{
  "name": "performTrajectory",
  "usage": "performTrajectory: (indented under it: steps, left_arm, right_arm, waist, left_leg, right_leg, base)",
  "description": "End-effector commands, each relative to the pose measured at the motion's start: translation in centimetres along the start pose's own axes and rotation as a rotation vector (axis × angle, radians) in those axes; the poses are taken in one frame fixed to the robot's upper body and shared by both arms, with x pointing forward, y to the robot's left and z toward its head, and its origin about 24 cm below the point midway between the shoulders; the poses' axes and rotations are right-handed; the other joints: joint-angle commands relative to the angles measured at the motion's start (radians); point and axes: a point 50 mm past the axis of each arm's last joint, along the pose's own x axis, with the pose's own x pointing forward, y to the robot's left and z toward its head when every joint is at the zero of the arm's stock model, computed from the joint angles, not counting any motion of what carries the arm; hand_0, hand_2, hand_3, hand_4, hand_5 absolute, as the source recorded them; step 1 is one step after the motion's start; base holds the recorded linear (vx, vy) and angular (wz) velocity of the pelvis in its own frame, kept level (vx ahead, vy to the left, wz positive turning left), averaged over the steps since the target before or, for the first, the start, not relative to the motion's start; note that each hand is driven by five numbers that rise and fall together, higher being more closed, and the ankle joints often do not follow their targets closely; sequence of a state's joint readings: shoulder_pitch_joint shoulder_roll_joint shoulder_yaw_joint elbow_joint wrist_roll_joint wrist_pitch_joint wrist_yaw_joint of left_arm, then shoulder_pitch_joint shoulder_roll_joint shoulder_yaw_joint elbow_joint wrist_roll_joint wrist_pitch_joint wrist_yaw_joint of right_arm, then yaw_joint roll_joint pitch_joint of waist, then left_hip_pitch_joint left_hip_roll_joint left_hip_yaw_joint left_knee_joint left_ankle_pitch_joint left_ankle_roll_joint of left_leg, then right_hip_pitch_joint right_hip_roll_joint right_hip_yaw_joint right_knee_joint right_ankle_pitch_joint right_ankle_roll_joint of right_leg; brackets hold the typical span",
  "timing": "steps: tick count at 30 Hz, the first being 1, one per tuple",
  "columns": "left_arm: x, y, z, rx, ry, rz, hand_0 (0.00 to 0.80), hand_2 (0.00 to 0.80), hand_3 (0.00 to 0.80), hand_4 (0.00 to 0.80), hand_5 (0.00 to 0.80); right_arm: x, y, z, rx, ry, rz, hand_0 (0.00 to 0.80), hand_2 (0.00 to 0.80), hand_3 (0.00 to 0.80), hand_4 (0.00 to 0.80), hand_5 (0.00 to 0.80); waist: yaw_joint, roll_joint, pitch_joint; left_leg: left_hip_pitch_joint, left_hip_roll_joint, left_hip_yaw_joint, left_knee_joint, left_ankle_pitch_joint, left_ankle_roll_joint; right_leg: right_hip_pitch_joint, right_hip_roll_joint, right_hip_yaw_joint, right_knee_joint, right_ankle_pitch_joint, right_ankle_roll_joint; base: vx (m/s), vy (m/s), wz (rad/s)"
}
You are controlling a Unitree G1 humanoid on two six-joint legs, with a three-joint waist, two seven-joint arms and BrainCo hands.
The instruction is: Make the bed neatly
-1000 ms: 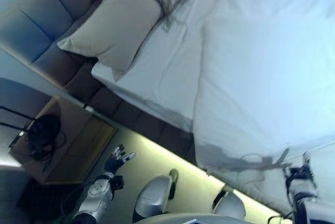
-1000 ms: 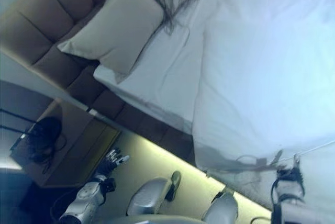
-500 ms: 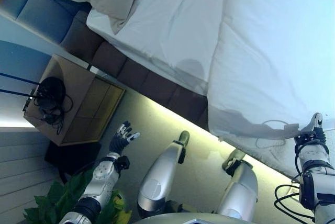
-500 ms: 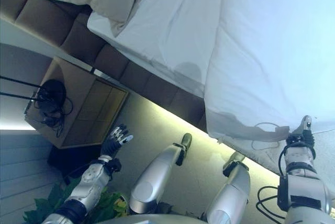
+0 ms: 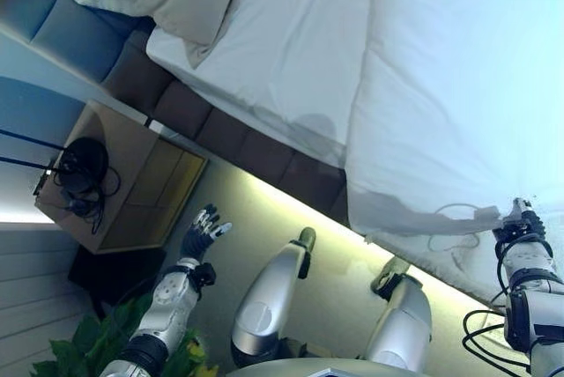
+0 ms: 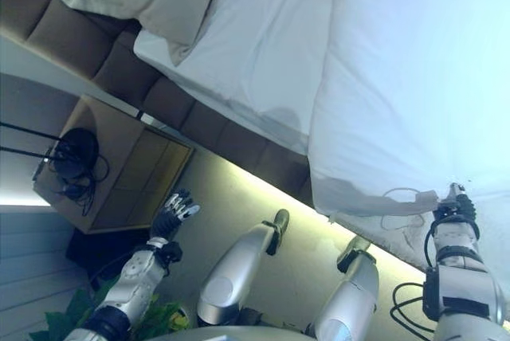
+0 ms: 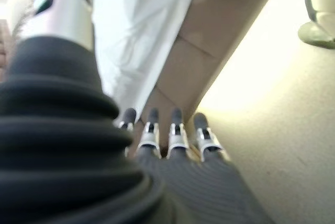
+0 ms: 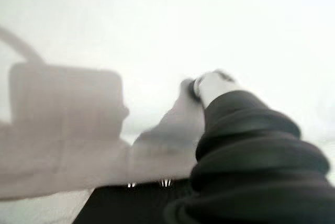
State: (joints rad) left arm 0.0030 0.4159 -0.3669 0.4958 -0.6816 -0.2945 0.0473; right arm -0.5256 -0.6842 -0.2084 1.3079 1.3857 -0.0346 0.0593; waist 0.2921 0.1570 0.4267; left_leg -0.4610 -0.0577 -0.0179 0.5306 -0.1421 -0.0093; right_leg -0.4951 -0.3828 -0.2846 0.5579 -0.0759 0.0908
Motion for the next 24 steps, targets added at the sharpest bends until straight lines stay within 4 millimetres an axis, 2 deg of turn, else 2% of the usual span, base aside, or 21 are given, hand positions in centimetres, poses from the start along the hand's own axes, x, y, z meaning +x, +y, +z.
performTrajectory:
  steps: [1,6,15,20,24]
  left_arm:
    - [-0.8,2.1,0.5,0.031,-0.022,0.047,0.0,0.0,0.0,0.0,0.0]
    - [-0.9,2.3,0.3,0.04,-0.01,0.054,0.0,0.0,0.0,0.0,0.0]
    - [-0.8,2.2,0.3,0.037,-0.016,0.057,0.0,0.0,0.0,0.0,0.0]
    - [-0.3,2.1,0.8,0.034,-0.023,0.064,0.0,0.0,0.0,0.0,0.0]
    - [-0.1,1.9,1.1,0.044,-0.017,0.068,0.0,0.0,0.0,0.0,0.0]
  right_arm:
    - [0.1,1.1,1.0,-0.049,-0.026,0.068,0.8,0.8,0.8,0.8,0.8]
    - [0.0,0.6,0.4,-0.024,0.003,0.07,0.8,0.8,0.8,0.8,0.8]
    - [-0.7,-2.3,-2.8,-0.072,0.062,0.051,0.8,0.8,0.8,0.8,0.8]
    - [-1.7,-2.3,-7.2,-0.232,0.127,0.117,0.8,0.8,0.8,0.8,0.8]
    - [-3.1,0.1,-12.1,-0.414,0.2,0.23,0.8,0.8,0.8,0.8,0.8]
  waist:
    - [0.028,-0.006,-0.066]
    - [0.032,-0.012,-0.07]
    - [0.036,-0.033,-0.09]
    - [0.044,-0.06,-0.134]
    - [0.055,-0.084,-0.18]
  left_leg:
    - [-0.002,0.002,0.009,-0.065,0.097,0.002]
    - [0.019,0.005,0.005,-0.071,0.094,0.002]
    - [0.077,0.008,0.001,-0.109,0.095,0.002]
    - [0.161,0.007,-0.009,-0.179,0.104,-0.004]
    - [0.242,0.008,-0.019,-0.233,0.107,-0.008]
  right_leg:
    - [0.012,-0.002,0.009,0.042,0.077,0.061]
    - [0.038,-0.003,0.001,0.03,0.078,0.063]
    - [0.111,-0.001,-0.014,-0.027,0.087,0.065]
    - [0.214,0.005,-0.026,-0.122,0.1,0.07]
    - [0.307,0.015,-0.033,-0.198,0.11,0.068]
  base:
    - [0.0,0.0,0.0]
    - [0.035,-0.012,0.02]
    - [0.017,-0.01,0.03]
    - [0.076,0.002,0.04]
    - [0.148,0.015,0.08]
